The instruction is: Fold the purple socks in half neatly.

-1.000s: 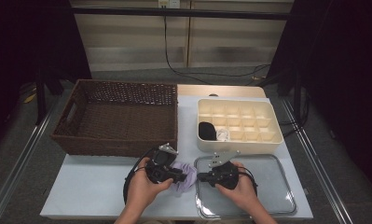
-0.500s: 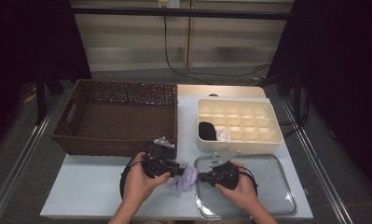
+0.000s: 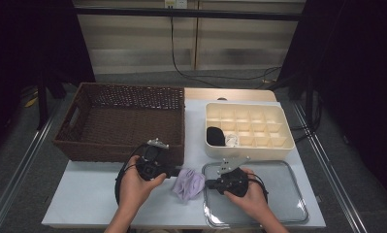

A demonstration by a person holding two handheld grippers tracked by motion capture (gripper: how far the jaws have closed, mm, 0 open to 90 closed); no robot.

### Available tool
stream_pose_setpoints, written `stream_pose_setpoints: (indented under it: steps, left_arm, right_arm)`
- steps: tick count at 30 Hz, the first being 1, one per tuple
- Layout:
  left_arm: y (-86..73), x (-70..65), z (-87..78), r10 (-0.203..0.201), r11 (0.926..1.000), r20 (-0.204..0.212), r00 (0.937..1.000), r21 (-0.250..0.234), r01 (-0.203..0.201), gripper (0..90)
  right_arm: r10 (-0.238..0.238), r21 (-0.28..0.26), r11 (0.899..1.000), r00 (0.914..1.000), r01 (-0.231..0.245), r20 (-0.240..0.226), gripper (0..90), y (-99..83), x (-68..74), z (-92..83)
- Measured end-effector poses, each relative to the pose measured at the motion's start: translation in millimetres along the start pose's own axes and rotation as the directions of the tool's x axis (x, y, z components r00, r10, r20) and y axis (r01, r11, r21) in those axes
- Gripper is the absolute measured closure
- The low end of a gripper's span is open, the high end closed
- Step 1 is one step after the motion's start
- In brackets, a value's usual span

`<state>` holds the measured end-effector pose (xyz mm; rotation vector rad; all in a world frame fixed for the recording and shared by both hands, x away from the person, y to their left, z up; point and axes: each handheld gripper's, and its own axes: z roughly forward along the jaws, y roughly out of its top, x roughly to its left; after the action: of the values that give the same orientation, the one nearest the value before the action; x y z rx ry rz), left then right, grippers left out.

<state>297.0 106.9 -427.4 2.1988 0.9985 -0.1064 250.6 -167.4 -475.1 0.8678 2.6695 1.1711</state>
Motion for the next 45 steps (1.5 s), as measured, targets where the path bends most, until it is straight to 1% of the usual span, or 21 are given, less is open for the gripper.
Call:
stream_pose_setpoints:
  steps: [2, 4, 5, 6, 8, 10, 14, 18, 22, 25, 27, 28, 30, 32, 33, 34, 35, 38, 41, 42, 45]
  left_arm:
    - [-4.3, 2.2, 2.0, -0.002, 0.9999, 0.002, 1.0000, 0.014, 0.002, 75.7]
    - [-7.9, -0.2, 5.6, 0.016, 0.9995, 0.020, 0.9997, 0.029, -0.016, 76.1]
    - [-8.8, -2.9, 7.6, 0.029, 0.9989, 0.024, 0.9993, 0.035, -0.030, 76.8]
    - [-9.0, -6.3, 10.1, 0.040, 0.9988, 0.034, 0.9986, 0.027, -0.041, 77.1]
    - [-7.9, -12.6, 17.0, 0.062, 0.9969, 0.055, 0.9965, 0.045, -0.065, 77.8]
    - [-7.1, -17.6, 24.0, 0.074, 0.9958, 0.064, 0.9952, 0.049, -0.078, 77.8]
    - [-8.1, -25.6, 42.2, 0.110, 0.9897, 0.065, 0.9918, 0.085, -0.115, 75.8]
    - [-10.3, -30.2, 49.7, 0.130, 0.9874, 0.060, 0.9896, 0.082, -0.135, 74.9]
    - [-10.3, -34.8, 50.1, 0.151, 0.9843, 0.042, 0.9877, 0.086, -0.154, 72.7]
    - [-8.9, -36.2, 45.3, 0.160, 0.9841, 0.029, 0.9866, 0.073, -0.162, 72.4]
    - [-8.1, -36.0, 40.9, 0.149, 0.9878, 0.008, 0.9888, 0.045, -0.149, 72.8]
    - [-7.6, -34.7, 39.4, 0.150, 0.9879, 0.009, 0.9887, 0.039, -0.150, 73.5]
    - [-7.3, -33.5, 39.6, 0.156, 0.9870, -0.015, 0.9876, 0.039, -0.156, 74.1]
    - [-8.0, -33.5, 43.2, 0.151, 0.9881, 0.000, 0.9885, 0.026, -0.151, 75.2]
    - [-8.4, -33.5, 46.2, 0.159, 0.9867, -0.003, 0.9873, 0.036, -0.158, 75.6]
    - [-8.9, -33.1, 50.1, 0.177, 0.9820, -0.015, 0.9841, 0.069, -0.176, 77.0]
    - [-10.0, -33.3, 53.4, 0.184, 0.9810, -0.013, 0.9828, 0.064, -0.183, 78.1]
    - [-7.5, -34.8, 51.0, 0.181, 0.9809, -0.022, 0.9833, 0.077, -0.179, 80.3]
    - [-5.2, -35.0, 42.7, 0.165, 0.9846, -0.013, 0.9862, 0.061, -0.164, 83.7]
    - [-5.0, -35.2, 39.9, 0.159, 0.9857, -0.020, 0.9870, 0.059, -0.158, 84.8]
    - [-8.5, -35.9, 36.3, 0.165, 0.9824, -0.012, 0.9862, 0.090, -0.164, 88.6]
  right_arm:
    - [0.000, 0.000, 1.000, 1.0000, 0.000, 0.000, 89.1, 0.1, 0.0, 0.1]
    - [-0.001, 0.000, 1.000, 1.0000, 0.001, 0.000, 89.1, 0.1, 0.0, 0.1]
    - [-0.001, 0.000, 1.000, 1.0000, 0.001, 0.000, 89.1, 0.1, 0.0, 0.1]
    - [-0.001, 0.000, 1.000, 1.0000, 0.001, -0.001, 89.2, 0.0, -0.1, 0.1]
    - [-0.001, 0.000, 1.000, 1.0000, 0.001, 0.000, 89.2, 0.1, -0.1, 0.2]
    - [-0.001, 0.001, 1.000, 1.0000, 0.001, 0.002, 89.2, 0.2, 0.2, 0.1]
    - [-0.002, -0.001, 1.000, 1.0000, 0.002, 0.003, 89.1, -0.2, -0.5, -0.9]
    - [0.003, -0.008, 1.000, 0.9999, -0.003, 0.014, 89.1, -0.7, -2.5, -4.7]
    - [0.011, -0.021, 1.000, 0.9998, -0.010, 0.015, 89.1, -0.4, -4.1, -8.2]
    - [0.010, -0.021, 1.000, 0.9998, -0.010, 0.014, 89.1, 0.0, -3.9, -8.1]
    - [0.004, -0.023, 1.000, 0.9999, -0.004, 0.014, 89.1, 0.2, -3.8, -7.7]
    - [0.006, -0.023, 1.000, 0.9999, -0.006, 0.014, 89.1, 0.3, -3.6, -7.7]
    - [0.003, -0.023, 1.000, 0.9999, -0.003, 0.014, 89.1, 0.5, -3.6, -7.6]
    - [0.003, -0.022, 1.000, 0.9999, -0.003, 0.013, 89.1, 0.4, -3.6, -7.5]
    - [0.004, -0.022, 1.000, 0.9999, -0.004, 0.014, 89.1, 0.4, -3.6, -7.5]
    - [0.006, -0.023, 1.000, 0.9999, -0.006, 0.014, 89.1, 0.3, -3.7, -7.6]
    - [0.009, -0.023, 1.000, 0.9999, -0.009, 0.014, 89.1, 0.2, -3.7, -7.6]
    - [0.005, -0.022, 1.000, 0.9999, -0.005, 0.015, 89.1, 0.0, -3.8, -7.1]
    - [0.007, -0.020, 1.000, 0.9999, -0.007, 0.013, 89.1, 0.1, -3.5, -6.9]
    - [0.007, -0.020, 1.000, 0.9999, -0.007, 0.012, 89.1, 0.2, -3.3, -7.0]
    - [0.008, -0.021, 1.000, 0.9999, -0.008, 0.011, 89.1, 0.2, -3.0, -6.7]
